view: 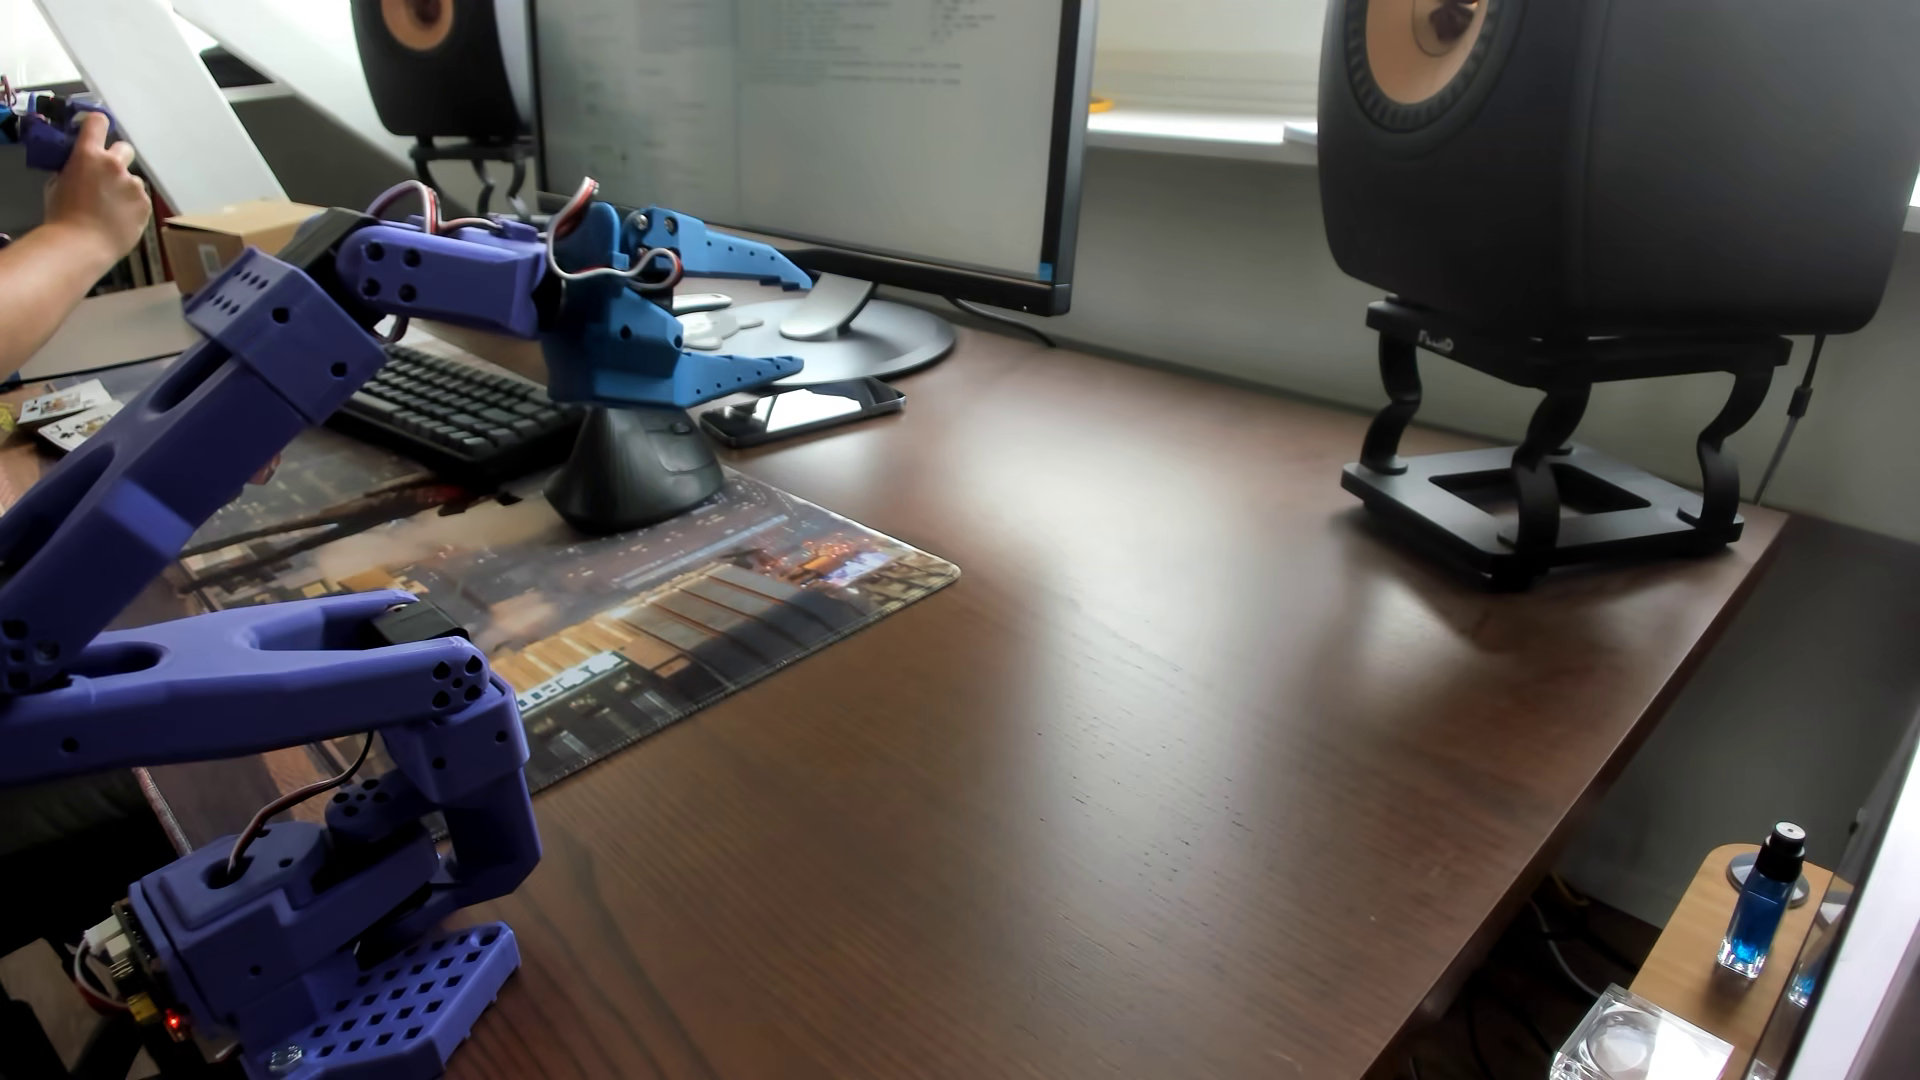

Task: Grab the blue dice

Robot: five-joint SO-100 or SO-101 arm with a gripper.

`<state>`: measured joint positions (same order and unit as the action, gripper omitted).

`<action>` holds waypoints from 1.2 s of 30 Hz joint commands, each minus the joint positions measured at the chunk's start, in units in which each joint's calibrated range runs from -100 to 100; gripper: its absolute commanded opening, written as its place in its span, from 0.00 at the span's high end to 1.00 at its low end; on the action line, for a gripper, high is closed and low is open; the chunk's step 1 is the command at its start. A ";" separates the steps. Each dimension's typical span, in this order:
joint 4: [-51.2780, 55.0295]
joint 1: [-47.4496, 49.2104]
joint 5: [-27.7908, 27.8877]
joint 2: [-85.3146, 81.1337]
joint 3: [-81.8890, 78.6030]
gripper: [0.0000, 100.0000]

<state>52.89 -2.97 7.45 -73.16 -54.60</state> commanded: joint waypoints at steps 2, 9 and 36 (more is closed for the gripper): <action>-1.63 -0.23 0.38 -3.23 -5.17 0.99; -1.63 -0.47 0.38 -3.82 -12.94 0.98; -1.63 6.16 0.12 -3.90 -36.36 0.98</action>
<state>52.80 2.40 7.45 -76.25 -91.21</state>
